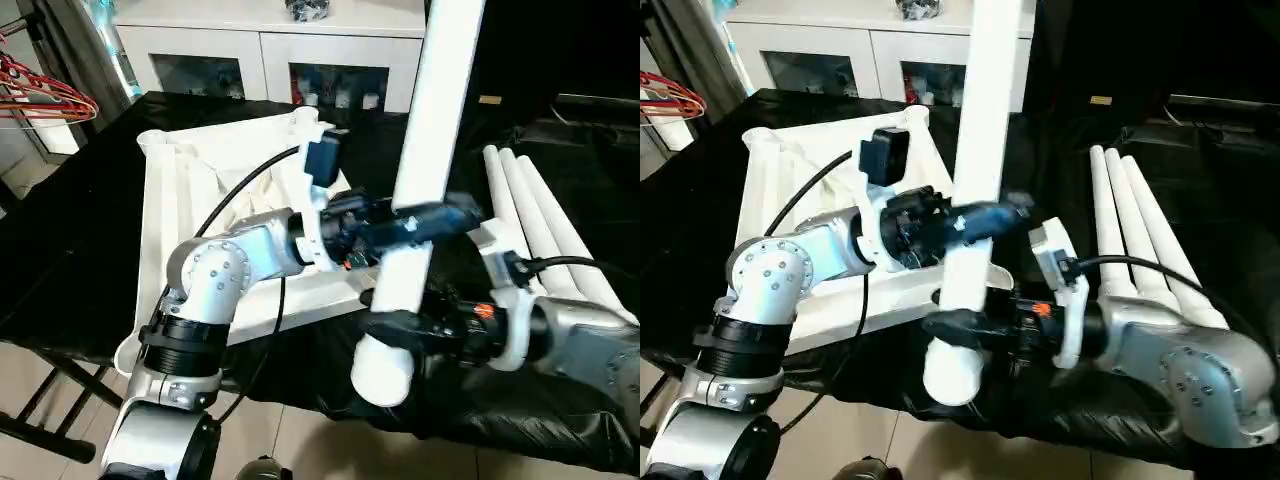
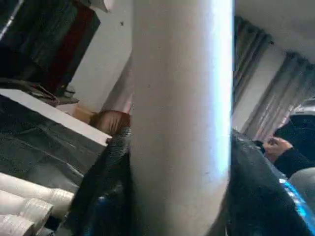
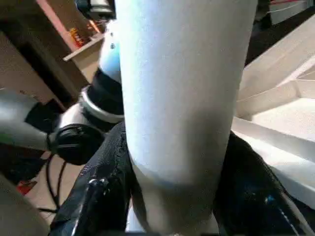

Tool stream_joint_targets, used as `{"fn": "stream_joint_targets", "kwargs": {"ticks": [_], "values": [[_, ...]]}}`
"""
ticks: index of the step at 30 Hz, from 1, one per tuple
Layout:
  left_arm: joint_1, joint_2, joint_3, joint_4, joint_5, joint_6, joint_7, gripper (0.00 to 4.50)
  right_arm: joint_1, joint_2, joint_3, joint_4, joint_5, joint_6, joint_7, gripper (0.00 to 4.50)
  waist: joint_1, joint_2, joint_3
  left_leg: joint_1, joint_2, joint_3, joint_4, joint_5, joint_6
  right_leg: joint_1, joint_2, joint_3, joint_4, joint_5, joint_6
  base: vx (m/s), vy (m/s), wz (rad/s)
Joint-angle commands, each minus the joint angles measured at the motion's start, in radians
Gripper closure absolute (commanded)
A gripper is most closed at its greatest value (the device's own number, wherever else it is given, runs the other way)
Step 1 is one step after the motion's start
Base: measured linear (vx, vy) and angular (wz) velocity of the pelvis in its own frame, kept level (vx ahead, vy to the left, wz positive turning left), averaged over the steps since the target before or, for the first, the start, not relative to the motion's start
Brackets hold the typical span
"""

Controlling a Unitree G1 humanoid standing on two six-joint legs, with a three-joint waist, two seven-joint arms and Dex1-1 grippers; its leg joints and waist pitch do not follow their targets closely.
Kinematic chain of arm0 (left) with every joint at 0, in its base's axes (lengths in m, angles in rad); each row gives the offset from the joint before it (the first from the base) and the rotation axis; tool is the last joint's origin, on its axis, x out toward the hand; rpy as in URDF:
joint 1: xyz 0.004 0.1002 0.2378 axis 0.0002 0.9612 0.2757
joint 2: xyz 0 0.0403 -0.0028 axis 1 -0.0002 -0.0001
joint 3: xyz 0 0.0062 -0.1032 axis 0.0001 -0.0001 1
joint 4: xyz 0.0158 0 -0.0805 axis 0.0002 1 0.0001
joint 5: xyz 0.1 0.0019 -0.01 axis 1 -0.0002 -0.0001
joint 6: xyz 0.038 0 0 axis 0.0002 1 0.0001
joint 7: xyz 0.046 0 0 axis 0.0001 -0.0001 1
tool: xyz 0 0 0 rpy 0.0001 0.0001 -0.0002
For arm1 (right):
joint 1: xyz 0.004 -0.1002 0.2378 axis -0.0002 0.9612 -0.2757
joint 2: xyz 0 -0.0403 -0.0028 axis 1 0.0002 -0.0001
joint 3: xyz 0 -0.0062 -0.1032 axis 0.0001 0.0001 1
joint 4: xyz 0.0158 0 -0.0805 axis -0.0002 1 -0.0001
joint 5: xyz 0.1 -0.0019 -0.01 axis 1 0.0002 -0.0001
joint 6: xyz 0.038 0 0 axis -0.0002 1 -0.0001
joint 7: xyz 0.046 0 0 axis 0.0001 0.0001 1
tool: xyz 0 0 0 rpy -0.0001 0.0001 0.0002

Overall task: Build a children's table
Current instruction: Pick table leg

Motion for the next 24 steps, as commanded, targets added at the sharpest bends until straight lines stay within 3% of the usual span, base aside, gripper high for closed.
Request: {"fn": "stream_joint_targets", "kwargs": {"ticks": [1,3,5,6,10,15,19,24], "values": [[-0.017,-0.012,-0.001,-0.027,0.011,-0.038,0.024,1.74,0.004,0.010,0.002,0.012,-0.031,-0.012,-0.043,2.61,0.001,-0.022,-0.068,0.010,0.041,-0.014,-0.060,-0.057,0.010,0.045,-0.070,0.032,-0.076,-0.069,-0.197,0.000,0.000,0.00],[-0.018,-0.019,-0.040,-0.014,0.150,-0.114,0.150,1.65,-0.016,0.043,0.008,0.017,-0.103,-0.060,-0.128,2.62,-0.002,-0.020,-0.067,0.009,0.046,-0.018,-0.062,-0.056,0.001,0.043,-0.069,0.031,-0.077,-0.055,-0.186,0.000,0.000,0.00],[-0.038,-0.022,-0.090,0.025,0.323,-0.172,0.332,1.65,-0.050,0.088,0.015,0.033,-0.183,-0.098,-0.237,2.62,-0.007,-0.024,-0.067,0.010,0.040,-0.016,-0.063,-0.066,-0.013,0.045,-0.068,0.032,-0.081,-0.074,-0.157,0.000,0.000,0.00],[-0.038,-0.022,-0.090,0.025,0.323,-0.172,0.332,1.65,-0.050,0.088,0.015,0.033,-0.183,-0.098,-0.237,2.62,-0.006,-0.021,-0.069,0.012,0.042,-0.018,-0.064,-0.065,-0.020,0.045,-0.069,0.031,-0.080,-0.082,-0.150,0.000,0.000,0.00],[-0.086,-0.074,-0.052,0.090,0.445,-0.156,0.646,1.65,-0.092,0.172,0.034,0.041,-0.248,-0.118,-0.390,2.63,-0.007,-0.024,-0.072,0.010,0.036,-0.017,-0.061,-0.038,-0.030,0.049,-0.066,0.031,-0.074,-0.021,-0.150,0.000,0.000,0.00],[-0.096,-0.128,-0.008,0.104,0.479,-0.166,0.766,1.65,-0.105,0.206,0.061,0.043,-0.308,-0.134,-0.443,2.63,-0.010,-0.023,-0.075,0.006,0.033,-0.017,-0.056,-0.008,-0.017,0.053,-0.063,0.030,-0.068,0.068,-0.161,0.000,0.000,0.00],[-0.098,-0.217,0.070,0.097,0.434,-0.155,0.887,1.98,-0.123,0.245,0.077,0.049,-0.337,-0.137,-0.493,2.63,-0.010,-0.019,-0.074,0.007,0.034,-0.018,-0.056,-0.027,-0.013,0.052,-0.065,0.030,-0.068,0.060,-0.179,0.000,0.000,0.00],[-0.088,-0.255,0.088,0.080,0.405,-0.140,0.900,2.36,-0.130,0.258,0.086,0.050,-0.360,-0.141,-0.508,2.63,-0.014,-0.016,-0.072,0.009,0.035,-0.018,-0.059,-0.045,-0.014,0.049,-0.064,0.031,-0.072,0.032,-0.169,0.000,0.000,0.00]]}}
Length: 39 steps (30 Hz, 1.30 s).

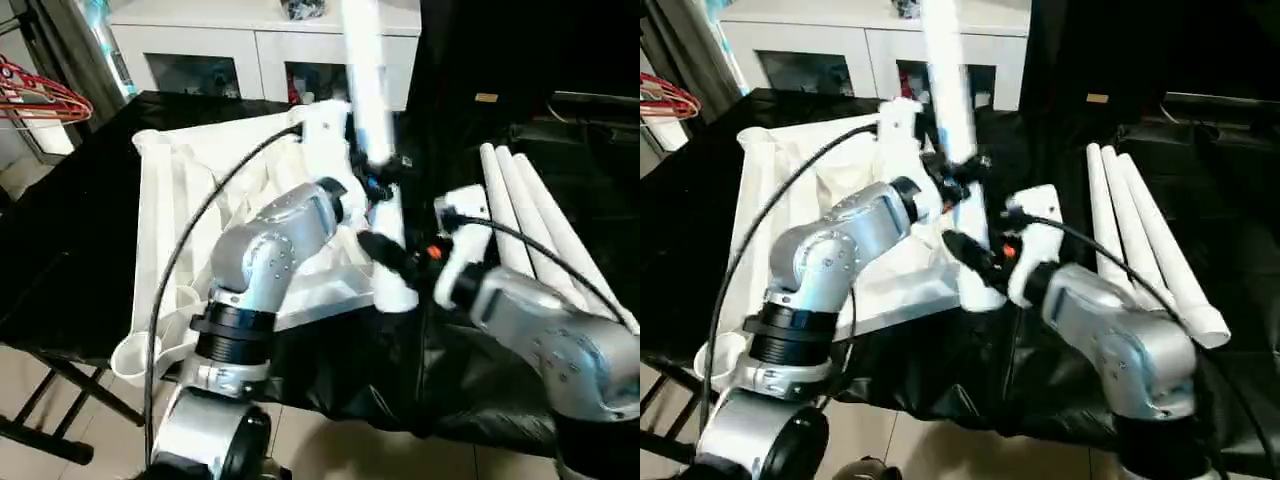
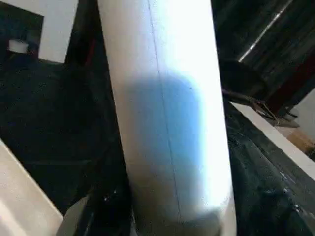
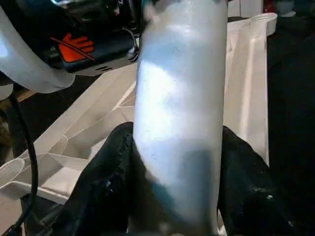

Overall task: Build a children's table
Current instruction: Pick table leg

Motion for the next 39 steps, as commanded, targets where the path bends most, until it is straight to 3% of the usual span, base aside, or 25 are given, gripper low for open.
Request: {"fn": "stream_joint_targets", "kwargs": {"ticks": [1,6,7,9,13,14,15,19,23,28,39], "values": [[0.002,-0.069,0.032,0.000,0.003,0.023,0.039,2.38,-0.028,0.013,0.028,-0.041,0.002,-0.021,0.018,2.63,-0.002,-0.016,-0.072,0.012,0.035,-0.017,-0.056,-0.049,-0.014,0.049,-0.064,0.031,-0.068,0.029,-0.173,0.000,0.000,0.00],[0.008,-0.072,0.030,-0.005,-0.020,0.034,0.029,2.53,-0.029,0.010,0.031,-0.039,-0.024,-0.040,0.016,2.63,-0.002,-0.016,-0.072,0.011,0.034,-0.018,-0.057,-0.050,-0.016,0.050,-0.064,0.031,-0.067,0.041,-0.168,0.000,0.000,0.00],[0.009,-0.057,0.017,-0.005,-0.034,0.035,-0.001,2.56,-0.022,0.011,0.012,-0.030,0.008,-0.039,0.036,2.07,-0.003,-0.015,-0.072,0.012,0.035,-0.018,-0.057,-0.050,-0.017,0.050,-0.064,0.031,-0.067,0.046,-0.168,0.000,0.000,0.00],[0.009,-0.044,0.008,-0.006,-0.043,0.037,-0.027,2.57,-0.018,0.007,0.002,-0.029,0.020,-0.036,0.051,1.90,-0.004,-0.016,-0.071,0.011,0.034,-0.018,-0.057,-0.056,-0.013,0.051,-0.064,0.031,-0.069,0.039,-0.167,0.000,0.000,0.00],[0.014,0.024,-0.050,-0.032,-0.086,0.034,-0.216,2.60,0.003,-0.038,-0.033,-0.033,0.080,-0.009,0.143,1.72,0.000,-0.017,-0.073,0.010,0.034,-0.016,-0.056,-0.041,0.001,0.052,-0.065,0.032,-0.066,0.050,-0.170,0.000,0.000,0.00],[0.015,0.028,-0.053,-0.034,-0.089,0.034,-0.227,2.61,0.003,-0.041,-0.034,-0.033,0.083,-0.007,0.148,1.49,0.001,-0.017,-0.073,0.011,0.035,-0.017,-0.056,-0.041,0.003,0.051,-0.065,0.032,-0.067,0.049,-0.172,0.000,0.000,0.00],[0.025,0.070,-0.082,-0.055,-0.120,0.032,-0.353,2.62,0.016,-0.085,-0.047,-0.037,0.121,0.014,0.219,1.45,0.001,-0.022,-0.072,0.011,0.034,-0.016,-0.056,-0.044,0.009,0.053,-0.066,0.031,-0.068,0.046,-0.176,0.000,0.000,0.00],[0.053,0.136,-0.102,-0.079,-0.193,0.024,-0.576,2.62,0.042,-0.185,-0.042,-0.061,0.177,0.048,0.359,1.39,0.005,-0.021,-0.071,0.010,0.039,-0.014,-0.056,-0.038,0.026,0.052,-0.067,0.032,-0.064,0.045,-0.194,0.000,0.000,0.00],[0.056,0.178,-0.095,-0.078,-0.248,0.052,-0.737,2.62,0.068,-0.244,-0.048,-0.086,0.237,0.072,0.464,1.39,0.003,-0.022,-0.068,0.011,0.038,-0.014,-0.057,-0.063,0.034,0.050,-0.069,0.031,-0.069,-0.020,-0.205,0.000,0.000,0.00],[0.047,0.194,-0.097,-0.079,-0.275,0.057,-0.796,2.62,0.074,-0.273,-0.047,-0.090,0.251,0.074,0.500,1.39,0.006,-0.021,-0.067,0.016,0.042,-0.013,-0.060,-0.082,0.021,0.045,-0.070,0.032,-0.073,-0.079,-0.206,0.000,0.000,0.00],[0.050,0.205,-0.097,-0.072,-0.311,0.063,-0.872,2.64,0.089,-0.284,-0.035,-0.096,0.286,0.085,0.531,2.38,0.014,-0.021,-0.070,0.015,0.042,-0.013,-0.057,-0.064,0.029,0.046,-0.071,0.032,-0.070,-0.053,-0.214,0.000,0.000,0.00]]}}
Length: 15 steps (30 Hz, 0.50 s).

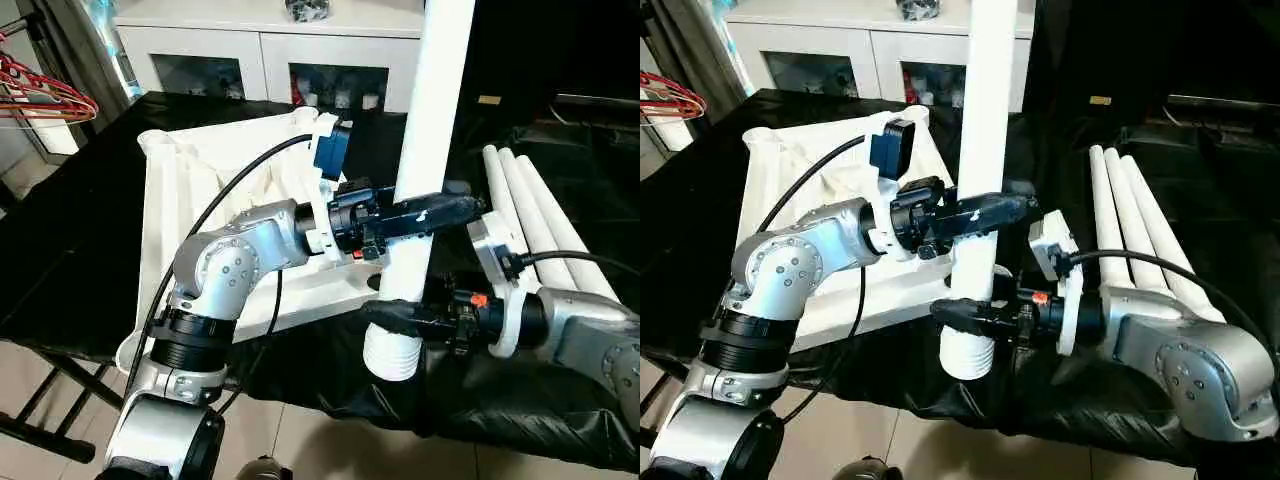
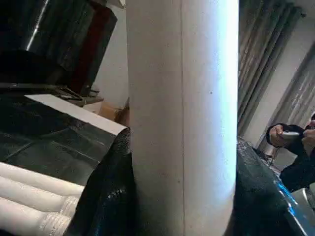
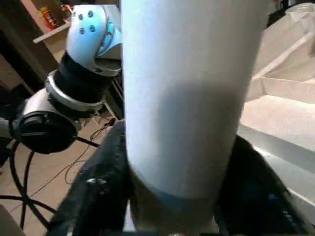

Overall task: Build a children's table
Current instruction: Pick table leg

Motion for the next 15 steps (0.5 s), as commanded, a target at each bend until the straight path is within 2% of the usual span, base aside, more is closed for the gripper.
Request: {"fn": "stream_joint_targets", "kwargs": {"ticks": [1,4,5,8,9,10,13,14,15], "values": [[-0.008,0.002,0.006,-0.009,-0.030,0.009,-0.016,2.64,0.007,-0.002,0.007,-0.012,0.008,0.010,-0.012,2.54,0.002,-0.021,-0.069,0.013,0.042,-0.014,-0.058,-0.070,0.024,0.044,-0.070,0.031,-0.071,-0.066,-0.213,0.000,0.000,0.00],[-0.004,0.003,0.006,-0.015,-0.030,0.018,-0.016,2.64,0.012,0.001,0.014,-0.011,0.010,0.005,-0.020,2.59,0.002,-0.021,-0.070,0.013,0.042,-0.014,-0.058,-0.070,0.021,0.044,-0.070,0.031,-0.071,-0.070,-0.209,0.000,0.000,0.00],[-0.004,0.003,0.006,-0.015,-0.030,0.018,-0.016,2.08,0.012,0.001,0.014,-0.011,0.010,0.005,-0.020,2.63,0.002,-0.021,-0.070,0.013,0.042,-0.014,-0.058,-0.070,0.021,0.044,-0.070,0.031,-0.071,-0.069,-0.209,0.000,0.000,0.00],[0.002,-0.015,0.016,-0.013,-0.003,-0.006,0.038,1.94,0.013,0.016,0.017,-0.014,0.002,-0.003,-0.040,2.63,0.003,-0.020,-0.070,0.012,0.042,-0.015,-0.058,-0.066,0.020,0.045,-0.071,0.031,-0.070,-0.058,-0.210,0.000,0.000,0.00],[0.004,-0.023,0.018,-0.011,0.020,-0.031,0.068,1.74,0.012,0.024,0.016,-0.014,-0.002,-0.006,-0.050,2.63,0.002,-0.019,-0.070,0.011,0.042,-0.016,-0.058,-0.067,0.019,0.045,-0.070,0.031,-0.071,-0.052,-0.211,0.000,0.000,0.00],[0.004,-0.029,0.017,-0.009,0.048,-0.056,0.100,1.74,0.009,0.031,0.016,-0.012,-0.010,-0.012,-0.060,2.63,0.002,-0.021,-0.070,0.010,0.042,-0.016,-0.058,-0.070,0.018,0.047,-0.070,0.031,-0.072,-0.051,-0.207,0.000,0.000,0.00],[-0.012,-0.058,0.018,0.020,0.167,-0.122,0.285,1.48,-0.014,0.061,0.013,0.011,-0.042,-0.032,-0.119,2.63,-0.001,-0.020,-0.070,0.011,0.043,-0.017,-0.059,-0.078,0.006,0.046,-0.070,0.030,-0.074,-0.063,-0.193,0.000,0.000,0.00],[-0.012,-0.058,0.018,0.020,0.167,-0.122,0.285,1.48,-0.014,0.061,0.013,0.011,-0.042,-0.032,-0.119,2.63,-0.001,-0.021,-0.070,0.012,0.043,-0.017,-0.059,-0.078,0.005,0.047,-0.071,0.031,-0.074,-0.064,-0.191,0.000,0.000,0.00],[-0.016,-0.070,0.030,0.028,0.175,-0.130,0.319,1.48,-0.018,0.067,0.010,0.016,-0.044,-0.036,-0.130,2.63,-0.001,-0.026,-0.069,0.011,0.042,-0.017,-0.060,-0.075,0.006,0.048,-0.071,0.031,-0.075,-0.068,-0.189,0.000,0.000,0.00]]}}
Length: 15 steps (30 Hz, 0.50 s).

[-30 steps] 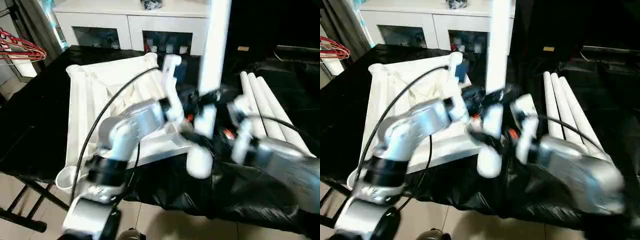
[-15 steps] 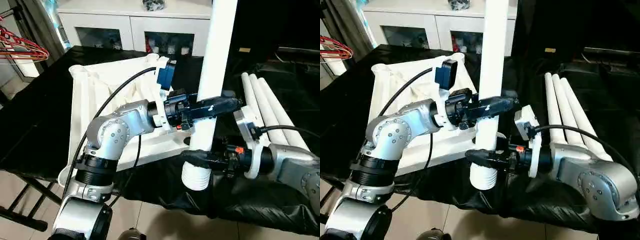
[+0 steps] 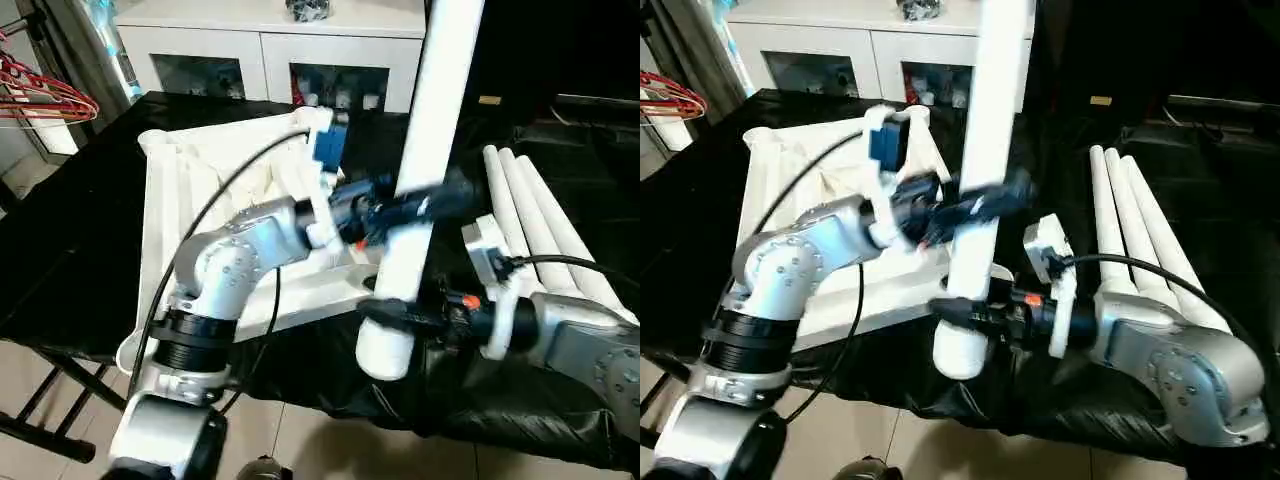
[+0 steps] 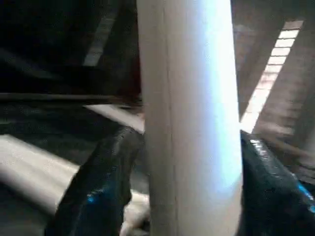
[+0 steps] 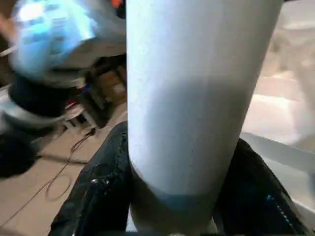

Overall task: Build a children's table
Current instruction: Pick table leg

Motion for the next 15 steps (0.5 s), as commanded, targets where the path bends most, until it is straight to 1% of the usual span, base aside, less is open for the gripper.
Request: {"fn": "stream_joint_targets", "kwargs": {"ticks": [1,3,4,5,6,7,8,9,10,11,12,13,15], "values": [[-0.023,-0.012,0.036,0.043,0.039,-0.006,0.114,1.48,-0.030,0.010,0.011,-0.016,-0.003,-0.031,-0.016,2.63,0.002,-0.026,-0.071,0.011,0.040,-0.016,-0.059,-0.063,0.004,0.048,-0.071,0.031,-0.072,-0.060,-0.186,0.000,0.000,0.00],[-0.024,-0.012,0.037,0.048,0.047,-0.007,0.132,1.48,-0.034,0.012,0.015,-0.010,-0.015,-0.035,-0.023,2.63,0.002,-0.024,-0.072,0.011,0.040,-0.016,-0.057,-0.053,0.006,0.048,-0.070,0.031,-0.070,-0.043,-0.188,0.000,0.000,0.00],[-0.030,-0.026,0.049,0.056,0.053,0.034,0.208,1.48,-0.043,0.018,0.024,0.004,-0.043,-0.046,-0.040,2.63,0.002,-0.024,-0.073,0.010,0.039,-0.016,-0.056,-0.047,0.006,0.047,-0.069,0.030,-0.068,-0.026,-0.190,0.000,0.000,0.00],[-0.031,-0.027,0.050,0.056,0.053,0.036,0.210,1.65,-0.043,0.018,0.024,0.005,-0.044,-0.046,-0.040,2.63,0.002,-0.024,-0.072,0.009,0.040,-0.016,-0.056,-0.047,0.005,0.048,-0.068,0.030,-0.067,-0.020,-0.191,0.000,0.000,0.00],[-0.034,-0.034,0.056,0.058,0.054,0.057,0.244,1.75,-0.047,0.021,0.024,0.008,-0.049,-0.047,-0.047,2.63,0.001,-0.028,-0.072,0.009,0.039,-0.016,-0.056,-0.041,0.009,0.049,-0.069,0.030,-0.066,-0.013,-0.195,0.000,0.000,0.00],[-0.036,-0.037,0.059,0.059,0.057,0.063,0.258,1.82,-0.049,0.022,0.024,0.010,-0.052,-0.048,-0.050,2.63,0.002,-0.028,-0.072,0.009,0.038,-0.016,-0.055,-0.038,0.016,0.049,-0.069,0.030,-0.068,-0.015,-0.194,0.000,0.000,0.00],[-0.038,-0.043,0.064,0.060,0.061,0.071,0.283,1.82,-0.053,0.026,0.024,0.014,-0.057,-0.049,-0.057,2.63,0.001,-0.027,-0.072,0.009,0.038,-0.016,-0.055,-0.037,0.016,0.049,-0.069,0.030,-0.067,-0.014,-0.195,0.000,0.000,0.00],[-0.038,-0.063,0.072,0.051,0.073,0.068,0.326,2.02,-0.067,0.039,0.022,0.029,-0.070,-0.054,-0.077,2.63,0.000,-0.027,-0.071,0.009,0.038,-0.016,-0.055,-0.043,0.017,0.048,-0.068,0.030,-0.069,-0.023,-0.197,0.000,0.000,0.00],[-0.034,-0.081,0.079,0.037,0.067,0.067,0.347,2.02,-0.074,0.045,0.021,0.036,-0.075,-0.057,-0.085,2.63,-0.001,-0.033,-0.071,0.009,0.038,-0.015,-0.055,-0.045,0.019,0.049,-0.069,0.030,-0.071,-0.030,-0.198,0.000,0.000,0.00],[-0.031,-0.091,0.083,0.029,0.059,0.067,0.356,2.17,-0.077,0.046,0.021,0.038,-0.075,-0.058,-0.087,2.63,0.001,-0.030,-0.071,0.009,0.040,-0.015,-0.056,-0.043,0.019,0.049,-0.071,0.030,-0.071,-0.036,-0.199,0.000,0.000,0.00],[-0.029,-0.096,0.083,0.021,0.050,0.070,0.355,2.29,-0.078,0.046,0.022,0.038,-0.073,-0.059,-0.087,2.63,0.002,-0.030,-0.071,0.009,0.039,-0.015,-0.055,-0.043,0.019,0.049,-0.070,0.030,-0.070,-0.036,-0.199,0.000,0.000,0.00],[-0.025,-0.097,0.072,0.007,0.040,0.075,0.347,2.29,-0.080,0.047,0.025,0.038,-0.074,-0.060,-0.084,2.63,0.002,-0.034,-0.071,0.009,0.040,-0.015,-0.055,-0.039,0.024,0.049,-0.069,0.031,-0.070,-0.033,-0.197,0.000,0.000,0.00],[-0.023,-0.097,0.066,0.001,0.035,0.078,0.349,2.38,-0.081,0.047,0.026,0.038,-0.075,-0.060,-0.081,2.63,0.002,-0.032,-0.071,0.008,0.039,-0.015,-0.054,-0.033,0.030,0.048,-0.069,0.031,-0.068,-0.023,-0.193,0.000,0.000,0.00]]}}
